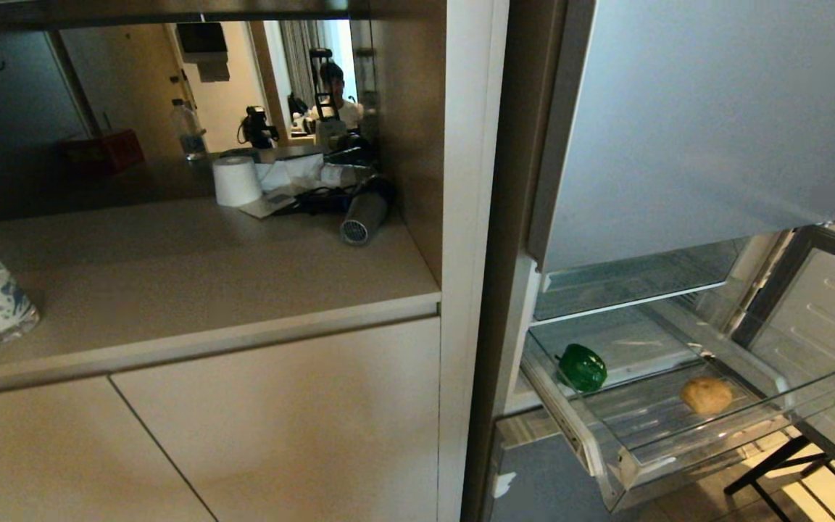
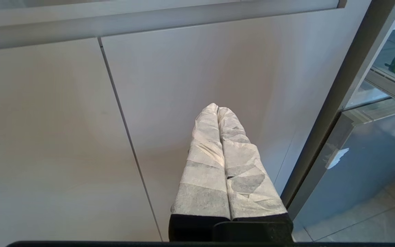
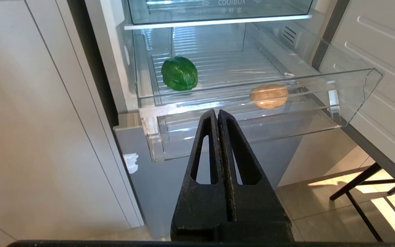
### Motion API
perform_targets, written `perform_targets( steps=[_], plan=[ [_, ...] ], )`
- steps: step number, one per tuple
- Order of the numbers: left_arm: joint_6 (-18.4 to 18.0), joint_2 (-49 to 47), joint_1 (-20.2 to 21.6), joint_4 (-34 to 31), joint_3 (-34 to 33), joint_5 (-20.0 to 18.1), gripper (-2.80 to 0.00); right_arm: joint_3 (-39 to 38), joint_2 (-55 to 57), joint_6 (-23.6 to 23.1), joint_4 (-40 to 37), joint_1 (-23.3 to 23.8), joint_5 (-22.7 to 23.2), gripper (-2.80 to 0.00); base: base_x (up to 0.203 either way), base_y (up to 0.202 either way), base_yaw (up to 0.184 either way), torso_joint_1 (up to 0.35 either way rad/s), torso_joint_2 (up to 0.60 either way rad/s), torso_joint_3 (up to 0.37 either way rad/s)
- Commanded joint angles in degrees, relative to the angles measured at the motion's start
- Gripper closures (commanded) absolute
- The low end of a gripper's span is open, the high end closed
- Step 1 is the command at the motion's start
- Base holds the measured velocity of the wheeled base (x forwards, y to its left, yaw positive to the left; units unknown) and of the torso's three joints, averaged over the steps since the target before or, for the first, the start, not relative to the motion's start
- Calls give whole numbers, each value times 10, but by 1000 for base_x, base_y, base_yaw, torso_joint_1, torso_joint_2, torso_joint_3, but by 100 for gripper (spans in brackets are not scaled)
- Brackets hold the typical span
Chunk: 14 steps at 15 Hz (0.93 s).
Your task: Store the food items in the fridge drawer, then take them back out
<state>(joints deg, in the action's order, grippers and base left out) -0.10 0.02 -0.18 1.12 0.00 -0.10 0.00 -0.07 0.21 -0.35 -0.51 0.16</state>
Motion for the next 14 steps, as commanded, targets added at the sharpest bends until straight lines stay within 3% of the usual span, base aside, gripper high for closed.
perform_targets(
  steps=[1, 14],
  plan=[
    [0, 0, 0, 0, -5, 0, 0, 0, 1, 1, 0, 0, 0, 0, 0, 0, 0, 77, -142, -77],
    [1, 0, 0, 0, -5, 0, 0, 0, 1, 1, 0, 0, 1, 0, 0, 0, 0, 24, -49, -27]
  ],
)
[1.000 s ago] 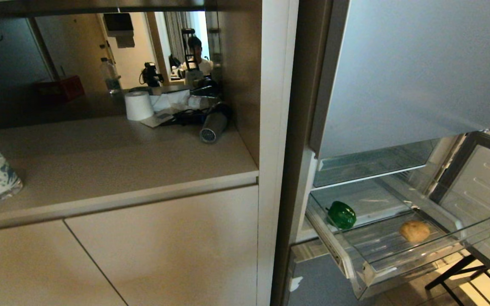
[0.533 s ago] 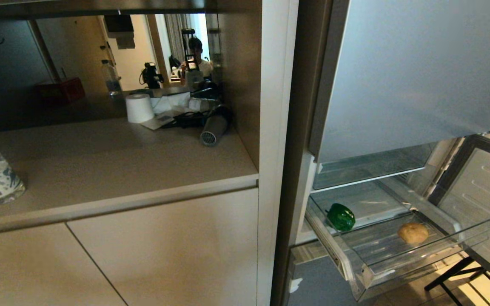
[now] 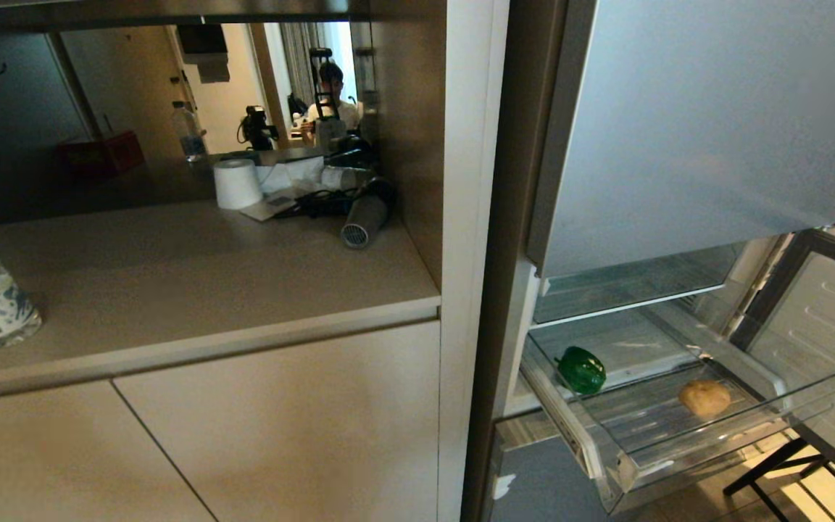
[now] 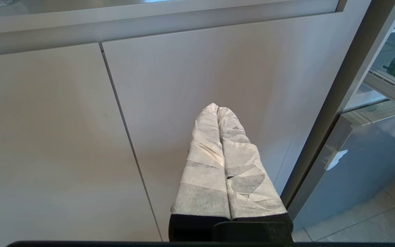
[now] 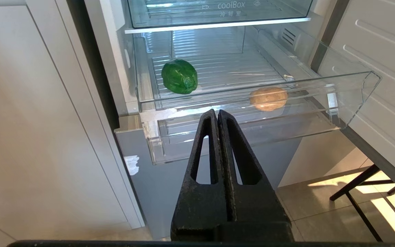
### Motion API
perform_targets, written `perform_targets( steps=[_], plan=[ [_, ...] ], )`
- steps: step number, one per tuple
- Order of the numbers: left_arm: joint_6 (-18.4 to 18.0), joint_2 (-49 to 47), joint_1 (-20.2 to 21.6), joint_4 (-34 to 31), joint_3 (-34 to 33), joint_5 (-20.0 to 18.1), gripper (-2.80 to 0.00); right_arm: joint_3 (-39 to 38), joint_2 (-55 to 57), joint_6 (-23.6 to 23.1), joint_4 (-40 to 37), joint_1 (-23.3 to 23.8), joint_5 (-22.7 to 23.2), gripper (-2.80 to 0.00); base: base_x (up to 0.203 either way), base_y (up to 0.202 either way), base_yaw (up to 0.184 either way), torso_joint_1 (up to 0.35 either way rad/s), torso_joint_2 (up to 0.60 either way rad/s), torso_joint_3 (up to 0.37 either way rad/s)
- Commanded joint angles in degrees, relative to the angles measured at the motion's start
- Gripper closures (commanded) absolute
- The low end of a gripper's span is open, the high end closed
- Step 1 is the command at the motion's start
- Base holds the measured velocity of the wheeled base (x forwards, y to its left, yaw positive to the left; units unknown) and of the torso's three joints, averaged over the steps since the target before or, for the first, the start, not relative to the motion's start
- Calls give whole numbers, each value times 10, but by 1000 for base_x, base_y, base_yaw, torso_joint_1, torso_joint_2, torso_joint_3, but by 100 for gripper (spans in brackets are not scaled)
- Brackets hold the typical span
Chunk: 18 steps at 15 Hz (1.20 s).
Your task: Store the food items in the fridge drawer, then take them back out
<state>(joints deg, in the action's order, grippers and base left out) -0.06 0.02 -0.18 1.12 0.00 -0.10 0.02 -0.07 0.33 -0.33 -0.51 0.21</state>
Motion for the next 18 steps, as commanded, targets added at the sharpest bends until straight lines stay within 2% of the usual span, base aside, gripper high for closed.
perform_targets(
  steps=[1, 9, 18],
  plan=[
    [0, 0, 0, 0, -5, 0, 0, 1, 1, 0, 0, 0, 0, 0, 0, 0, 0, 0, 0, 0],
    [0, 0, 0, 3, -6, 1, 0, 1, 1, 1, 0, 0, 0, 0, 0, 0, 0, 0, 0, 0],
    [0, 0, 0, 3, -5, 1, 0, 1, 1, 8, 0, 0, -1, 0, 159, 0, -1, 5, 3, 1]
  ],
)
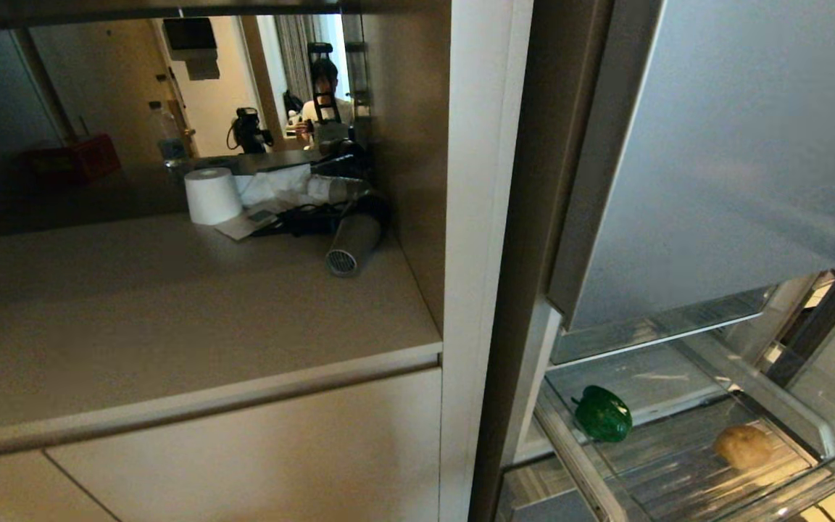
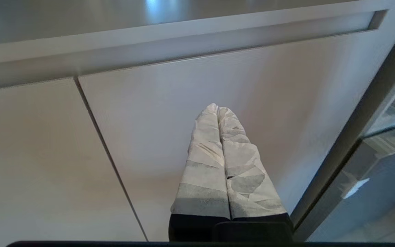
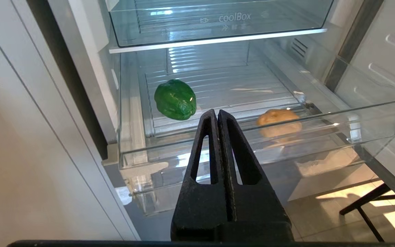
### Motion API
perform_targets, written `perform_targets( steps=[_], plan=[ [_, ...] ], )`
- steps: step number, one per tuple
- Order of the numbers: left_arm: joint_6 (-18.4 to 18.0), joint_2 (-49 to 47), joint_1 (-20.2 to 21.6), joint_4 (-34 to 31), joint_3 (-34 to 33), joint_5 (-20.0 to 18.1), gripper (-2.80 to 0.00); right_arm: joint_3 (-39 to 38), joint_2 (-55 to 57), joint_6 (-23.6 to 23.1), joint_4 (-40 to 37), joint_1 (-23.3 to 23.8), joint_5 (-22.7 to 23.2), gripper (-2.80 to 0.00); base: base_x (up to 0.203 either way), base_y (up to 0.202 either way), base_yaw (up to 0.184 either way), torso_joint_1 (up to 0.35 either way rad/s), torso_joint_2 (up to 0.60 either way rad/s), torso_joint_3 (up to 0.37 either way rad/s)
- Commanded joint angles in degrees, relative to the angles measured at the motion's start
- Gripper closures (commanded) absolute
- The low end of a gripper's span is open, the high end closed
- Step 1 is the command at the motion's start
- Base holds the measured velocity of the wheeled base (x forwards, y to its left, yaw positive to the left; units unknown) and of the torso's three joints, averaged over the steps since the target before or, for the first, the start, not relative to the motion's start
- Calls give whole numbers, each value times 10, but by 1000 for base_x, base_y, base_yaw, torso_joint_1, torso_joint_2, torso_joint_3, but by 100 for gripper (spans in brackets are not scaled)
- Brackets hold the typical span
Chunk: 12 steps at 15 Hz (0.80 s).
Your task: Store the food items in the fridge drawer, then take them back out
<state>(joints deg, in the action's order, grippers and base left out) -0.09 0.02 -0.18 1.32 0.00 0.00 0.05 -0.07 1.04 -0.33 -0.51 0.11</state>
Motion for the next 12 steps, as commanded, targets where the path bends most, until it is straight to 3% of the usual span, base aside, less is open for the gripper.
perform_targets(
  steps=[1, 6, 9, 12],
  plan=[
    [0, 0, 0, 0, -6, 0, 0, 0, 1, 0, 0, 0, 1, 0, 0, 0, 0, 0, 0, 0],
    [0, 0, 0, 1, -6, 0, 0, 22, 3, -15, -14, 1, -11, 0, 0, 0, 0, 0, 0, 0],
    [0, 0, 0, 1, -5, 0, 0, 162, 88, -5, -103, 1, -29, 0, 0, 0, 0, 0, 0, 0],
    [0, 0, 0, 1, -6, 0, 0, 270, 289, 29, -167, 3, -49, 0, 0, 0, 0, 0, 0, 0]
  ],
)
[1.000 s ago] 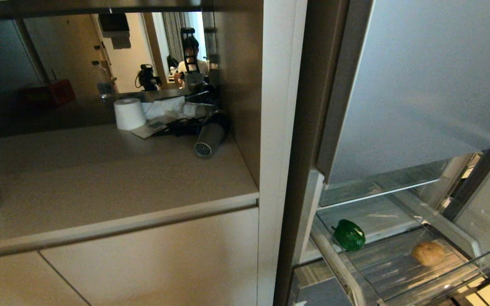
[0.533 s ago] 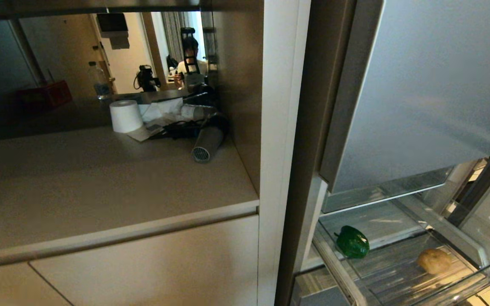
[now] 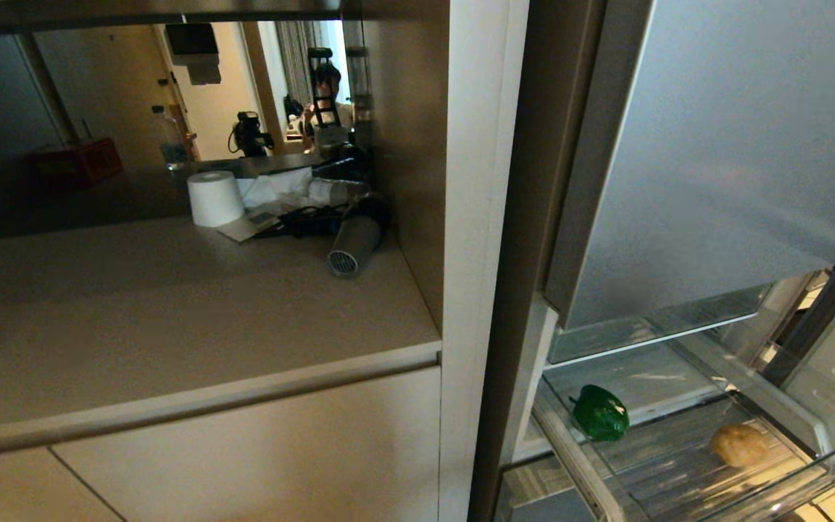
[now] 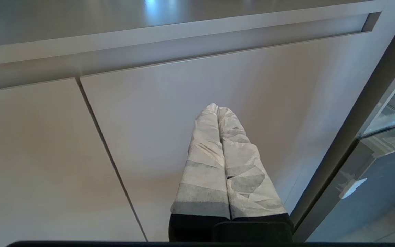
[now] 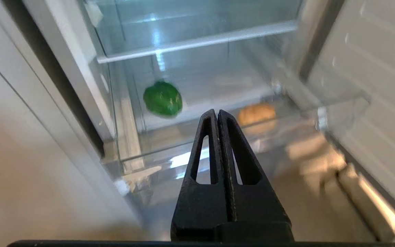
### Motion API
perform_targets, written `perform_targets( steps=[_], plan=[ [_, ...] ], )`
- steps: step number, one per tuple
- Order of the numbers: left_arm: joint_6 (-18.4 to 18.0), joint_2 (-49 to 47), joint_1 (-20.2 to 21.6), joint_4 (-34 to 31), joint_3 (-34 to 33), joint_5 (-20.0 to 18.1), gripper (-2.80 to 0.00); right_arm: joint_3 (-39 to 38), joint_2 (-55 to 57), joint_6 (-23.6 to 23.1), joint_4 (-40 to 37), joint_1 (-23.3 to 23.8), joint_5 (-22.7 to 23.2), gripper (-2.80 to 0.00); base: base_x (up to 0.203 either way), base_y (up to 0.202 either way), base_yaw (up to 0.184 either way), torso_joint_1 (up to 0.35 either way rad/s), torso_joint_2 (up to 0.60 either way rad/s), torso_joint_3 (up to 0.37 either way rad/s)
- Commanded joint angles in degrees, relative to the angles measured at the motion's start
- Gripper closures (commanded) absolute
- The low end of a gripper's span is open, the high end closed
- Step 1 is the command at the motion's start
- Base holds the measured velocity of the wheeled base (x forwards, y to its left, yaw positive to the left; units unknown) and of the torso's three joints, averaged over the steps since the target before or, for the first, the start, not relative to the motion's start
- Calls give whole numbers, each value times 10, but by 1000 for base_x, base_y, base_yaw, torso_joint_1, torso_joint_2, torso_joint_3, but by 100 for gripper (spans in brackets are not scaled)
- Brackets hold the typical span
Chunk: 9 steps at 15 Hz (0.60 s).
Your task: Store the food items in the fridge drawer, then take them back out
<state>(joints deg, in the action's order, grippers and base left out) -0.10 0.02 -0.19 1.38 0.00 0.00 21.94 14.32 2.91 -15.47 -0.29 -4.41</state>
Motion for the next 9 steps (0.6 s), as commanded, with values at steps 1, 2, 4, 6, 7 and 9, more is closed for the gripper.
perform_targets(
  steps=[1, 2, 4, 6, 7, 9],
  plan=[
    [0, 0, 0, 0, -6, 0, 0, 83, 215, 24, -26, 1, -10, 0, 0, 0, 0, 0, 0, 0],
    [0, 0, 0, 0, -5, 0, 0, 111, 281, 35, -31, 1, -14, 0, 0, 0, 0, 0, 0, 0],
    [0, 0, 0, 0, -5, 0, 0, 139, 380, 53, -18, 3, -21, 0, 0, 0, 0, 0, 0, 0],
    [0, 0, 0, 0, -6, 0, 0, 153, 466, 78, -2, 10, -25, 0, 0, 0, 0, 0, 0, 0],
    [0, 0, 0, 0, -6, 0, 0, 158, 506, 94, 6, 14, -26, 0, 0, 0, 0, 0, 0, 0],
    [0, 0, 0, 0, -6, 0, 0, 157, 589, 127, 42, 39, -25, 0, 0, 0, 0, 0, 0, 0]
  ],
)
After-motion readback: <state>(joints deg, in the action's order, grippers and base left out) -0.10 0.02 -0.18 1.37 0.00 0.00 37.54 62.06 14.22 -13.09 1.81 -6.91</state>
